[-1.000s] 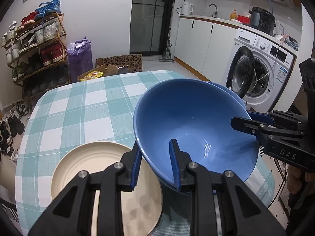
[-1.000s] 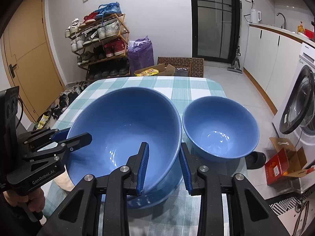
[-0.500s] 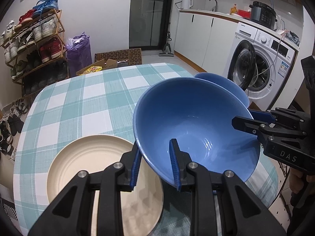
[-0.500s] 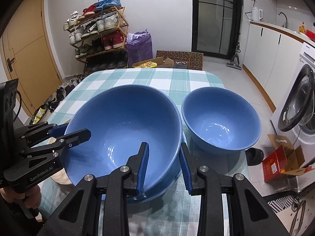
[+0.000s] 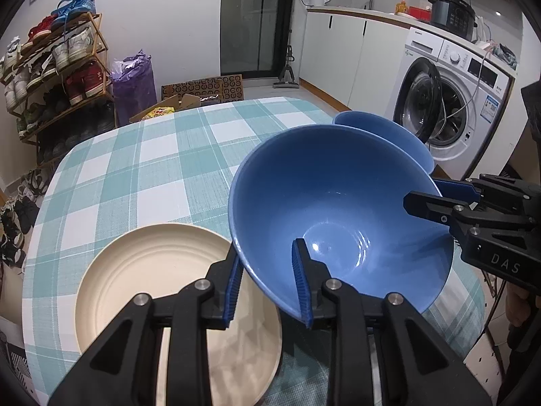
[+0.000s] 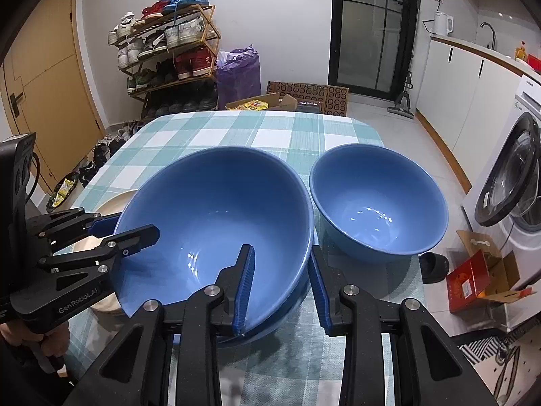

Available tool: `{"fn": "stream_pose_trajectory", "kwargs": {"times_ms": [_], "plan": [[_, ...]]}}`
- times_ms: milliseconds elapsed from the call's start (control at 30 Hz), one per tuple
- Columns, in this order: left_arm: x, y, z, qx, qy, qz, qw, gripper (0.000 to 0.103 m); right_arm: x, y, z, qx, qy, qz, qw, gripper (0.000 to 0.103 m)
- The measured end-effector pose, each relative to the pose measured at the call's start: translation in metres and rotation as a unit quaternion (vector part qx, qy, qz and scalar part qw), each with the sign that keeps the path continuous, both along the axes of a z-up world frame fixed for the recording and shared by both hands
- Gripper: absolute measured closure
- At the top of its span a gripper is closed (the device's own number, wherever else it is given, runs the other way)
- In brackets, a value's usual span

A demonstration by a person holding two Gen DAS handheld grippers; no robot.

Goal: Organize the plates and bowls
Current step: 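Lower the blue bowl onto the tablecloth beside the other bowl, open both grippers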

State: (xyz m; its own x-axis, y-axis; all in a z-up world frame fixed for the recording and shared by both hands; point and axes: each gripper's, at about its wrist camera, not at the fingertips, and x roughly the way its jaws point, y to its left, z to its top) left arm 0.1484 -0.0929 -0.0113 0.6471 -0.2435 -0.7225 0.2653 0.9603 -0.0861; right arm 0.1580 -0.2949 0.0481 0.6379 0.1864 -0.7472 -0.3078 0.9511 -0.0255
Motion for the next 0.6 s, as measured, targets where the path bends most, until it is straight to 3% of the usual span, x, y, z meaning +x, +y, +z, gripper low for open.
{"fn": "stream_pose_trajectory", "kwargs": {"times_ms": [333, 600], "plan": [[0.000, -0.004, -0.003, 0.016, 0.001, -0.001, 0.9999, 0.072, 0.002, 0.002, -0.009, -0.013, 0.007, 0.002, 1.000, 0.069], [0.000, -0.006, -0.008, 0.019, 0.014, -0.007, 0.9997, 0.054, 0.001, 0.000, -0.013, -0.010, 0.015, 0.006, 1.000, 0.059]]}}
